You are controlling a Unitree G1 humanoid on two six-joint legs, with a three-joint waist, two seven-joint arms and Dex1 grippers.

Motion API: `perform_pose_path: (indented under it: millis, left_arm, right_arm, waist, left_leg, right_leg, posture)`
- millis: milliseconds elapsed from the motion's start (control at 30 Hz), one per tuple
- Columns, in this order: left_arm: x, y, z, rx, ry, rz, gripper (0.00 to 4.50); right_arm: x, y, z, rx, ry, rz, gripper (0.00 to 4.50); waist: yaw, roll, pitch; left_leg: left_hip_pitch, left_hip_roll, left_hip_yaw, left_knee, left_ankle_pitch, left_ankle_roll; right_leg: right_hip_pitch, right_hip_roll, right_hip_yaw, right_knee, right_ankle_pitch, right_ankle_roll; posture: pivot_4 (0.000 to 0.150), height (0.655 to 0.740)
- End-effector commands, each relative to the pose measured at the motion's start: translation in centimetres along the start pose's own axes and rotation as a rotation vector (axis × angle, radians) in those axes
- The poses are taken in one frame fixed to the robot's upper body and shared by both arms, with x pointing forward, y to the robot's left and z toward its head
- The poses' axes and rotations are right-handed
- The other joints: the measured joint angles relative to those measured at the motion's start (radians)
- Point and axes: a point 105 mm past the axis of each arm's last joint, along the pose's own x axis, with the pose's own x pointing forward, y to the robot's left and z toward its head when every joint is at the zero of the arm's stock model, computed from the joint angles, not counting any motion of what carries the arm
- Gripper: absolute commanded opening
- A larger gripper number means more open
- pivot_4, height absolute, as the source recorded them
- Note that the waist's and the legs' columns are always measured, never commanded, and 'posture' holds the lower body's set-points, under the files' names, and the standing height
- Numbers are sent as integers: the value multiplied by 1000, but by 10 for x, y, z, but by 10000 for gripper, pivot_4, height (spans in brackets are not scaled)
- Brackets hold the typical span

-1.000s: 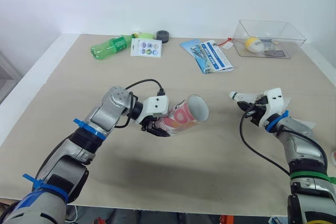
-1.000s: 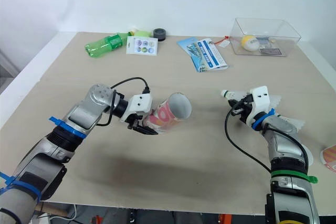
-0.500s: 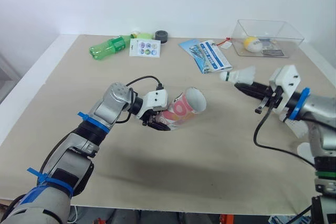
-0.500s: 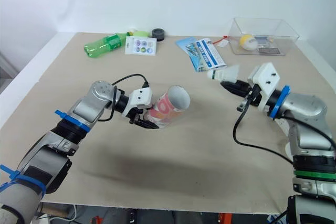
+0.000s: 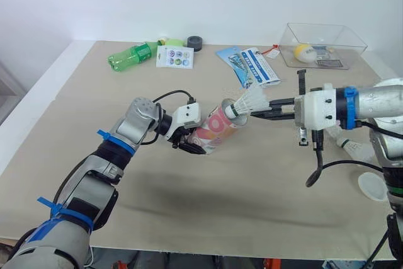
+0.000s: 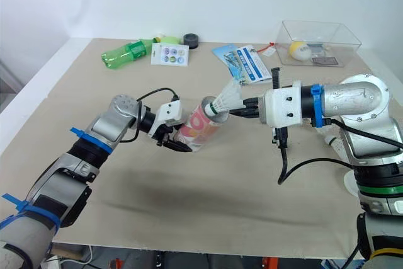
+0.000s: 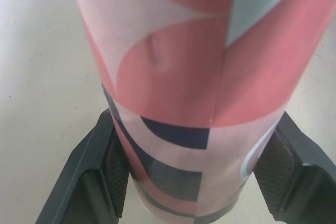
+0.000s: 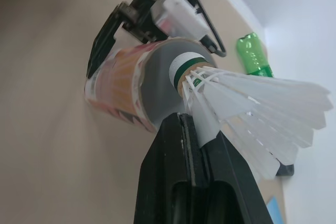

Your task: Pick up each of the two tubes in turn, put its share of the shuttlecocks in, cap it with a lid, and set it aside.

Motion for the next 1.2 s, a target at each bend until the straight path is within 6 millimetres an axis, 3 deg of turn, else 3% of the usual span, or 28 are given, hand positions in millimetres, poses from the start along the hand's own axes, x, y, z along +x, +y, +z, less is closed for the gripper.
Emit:
perform_pose_path:
  millis: [33,100,200,300,333,367,400,467,500,567,700,800,867,1100,1200]
  left_arm:
    - [-1,0,9,24,-12,-1,26777]
    - [0,-1,9,19,-12,0,26777]
    - [0,-3,4,12,-5,3,26777]
    - [0,-4,2,10,0,3,26777]
    - [0,-5,2,9,0,4,26777]
    - [-1,-5,2,8,0,5,26777]
    - [-1,-4,3,7,-1,8,26777]
    - [-1,-4,3,7,-1,11,26777]
    - [-1,-4,3,10,-1,11,26777]
    - [0,-4,5,12,-5,9,26777]
    - [4,-6,7,21,-8,-2,26777]
    - [8,-9,9,33,-11,-14,26777]
    - [10,-10,11,38,-16,-20,26777]
    - [14,-15,11,47,-22,-32,26777]
    - [15,-16,13,52,-26,-33,26777]
  right_arm:
    - [6,-9,4,-86,-9,12,489]
    - [8,-9,4,-90,-17,30,489]
    - [10,-9,10,-75,-46,57,8874]
    - [8,-11,15,-43,-67,63,22486]
    - [5,-13,17,-42,-71,56,23570]
    - [1,-14,18,-19,-74,49,30808]
    - [-3,-17,19,13,-83,30,32893]
    - [-14,-24,20,123,-118,-48,42132]
    - [-21,-28,19,203,-133,-101,44656]
    - [-37,-32,10,340,-137,-213,44656]
    - [-70,-21,-20,606,-80,-420,44656]
    - [-107,16,-68,843,64,-677,44656]
    - [-124,41,-84,931,140,-801,44656]
    - [-152,104,-94,1077,247,-961,44656]
    - [-162,115,-98,1081,309,-985,44656]
  waist:
    - [0,0,0]
    - [0,0,0]
    - [0,0,0]
    - [0,0,0]
    - [0,0,0]
    - [0,0,0]
    - [1,0,0]
    - [1,0,0]
    - [1,0,0]
    - [3,0,0]
    - [3,0,0]
    - [8,-1,0]
    - [15,-3,-1]
    - [7,4,-3]
    - [-3,3,-3]
  left_leg:
    - [0,0,0,0,0,0]
    - [0,0,0,0,0,0]
    - [0,0,-1,0,0,0]
    - [0,0,-1,0,0,0]
    - [0,0,-1,0,0,0]
    - [0,0,-2,0,0,0]
    - [0,0,-2,0,0,0]
    - [0,0,-2,0,0,0]
    - [0,0,-2,0,0,0]
    - [0,0,-3,0,0,0]
    - [0,0,-3,0,0,0]
    - [0,0,-4,0,0,0]
    - [-1,-1,-6,-1,0,0]
    - [1,-1,-4,0,0,1]
    - [2,-1,-3,1,1,2]
  right_leg:
    - [0,0,0,0,0,0]
    - [0,0,0,0,0,0]
    - [0,0,0,1,0,-1]
    - [0,0,0,1,0,-1]
    - [0,0,-1,1,0,-2]
    - [0,0,-1,1,-1,-2]
    - [0,0,-2,1,-1,-2]
    - [0,0,-2,1,-1,-2]
    - [0,0,-2,1,-1,-2]
    - [1,0,-2,2,0,-4]
    - [1,-1,-3,2,1,-6]
    - [1,0,-4,2,1,-6]
    - [2,0,-5,2,1,-6]
    - [2,0,-3,3,-1,-1]
    - [2,-1,-2,2,0,-2]
  posture:
    - [1500,7400]
    - [1500,7400]
    - [1500,7400]
    - [1500,7400]
    - [1500,7400]
    - [1500,7400]
    - [1500,7400]
    - [1500,7400]
    - [1500,7400]
    - [1500,7400]
    - [1500,7400]
    - [1500,7400]
    - [1500,7400]
    - [1500,7400]
    - [1500,7400]
